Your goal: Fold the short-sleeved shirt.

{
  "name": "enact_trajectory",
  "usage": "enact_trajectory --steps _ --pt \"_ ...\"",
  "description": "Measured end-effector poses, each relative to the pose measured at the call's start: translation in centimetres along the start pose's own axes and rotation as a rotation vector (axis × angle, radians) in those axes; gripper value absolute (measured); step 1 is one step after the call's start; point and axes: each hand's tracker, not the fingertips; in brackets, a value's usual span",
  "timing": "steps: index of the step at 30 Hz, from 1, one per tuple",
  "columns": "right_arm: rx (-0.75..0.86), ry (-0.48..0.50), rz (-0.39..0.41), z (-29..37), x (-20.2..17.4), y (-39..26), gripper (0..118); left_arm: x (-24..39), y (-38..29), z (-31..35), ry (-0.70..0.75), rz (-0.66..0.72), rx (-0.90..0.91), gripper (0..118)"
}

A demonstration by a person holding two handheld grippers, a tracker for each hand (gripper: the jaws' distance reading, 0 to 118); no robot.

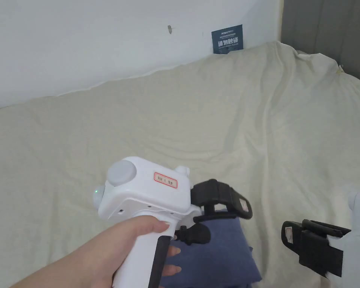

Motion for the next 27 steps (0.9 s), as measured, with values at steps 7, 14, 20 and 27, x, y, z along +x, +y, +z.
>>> enact_trajectory --steps 7,14,20,27 --pt "-0.010 0.000 -0.044 -0.3 1.6 -0.4 0 1.4 -1.7 5.2 0.267 -0.146 0.111 107" --pt "-0.021 0.020 -0.049 -0.2 1.7 -0.7 0 0.7 -3.0 3.7 0.519 -0.258 0.103 4" --pt "-0.019 0.008 -0.049 0.3 2.3 -0.6 0 -0.4 -1.6 -3.8 0.506 -0.265 -0.004 4" --pt "-0.010 -0.025 -0.073 1.2 3.1 -0.5 0 1.3 -1.1 -7.9 0.275 -0.232 -0.035 4"
